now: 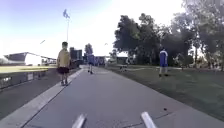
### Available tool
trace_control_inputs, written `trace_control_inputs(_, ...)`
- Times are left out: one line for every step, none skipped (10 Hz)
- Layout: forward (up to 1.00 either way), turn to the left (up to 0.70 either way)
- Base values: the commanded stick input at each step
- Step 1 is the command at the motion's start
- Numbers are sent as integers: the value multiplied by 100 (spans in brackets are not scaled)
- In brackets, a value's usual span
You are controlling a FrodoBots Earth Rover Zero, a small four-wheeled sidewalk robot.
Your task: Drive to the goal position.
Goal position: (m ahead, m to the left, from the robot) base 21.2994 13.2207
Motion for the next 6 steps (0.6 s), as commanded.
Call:
trace_control_inputs(38, 0)
trace_control_inputs(72, 0)
trace_control_inputs(98, 0)
trace_control_inputs(98, 0)
trace_control_inputs(98, 0)
trace_control_inputs(98, 0)
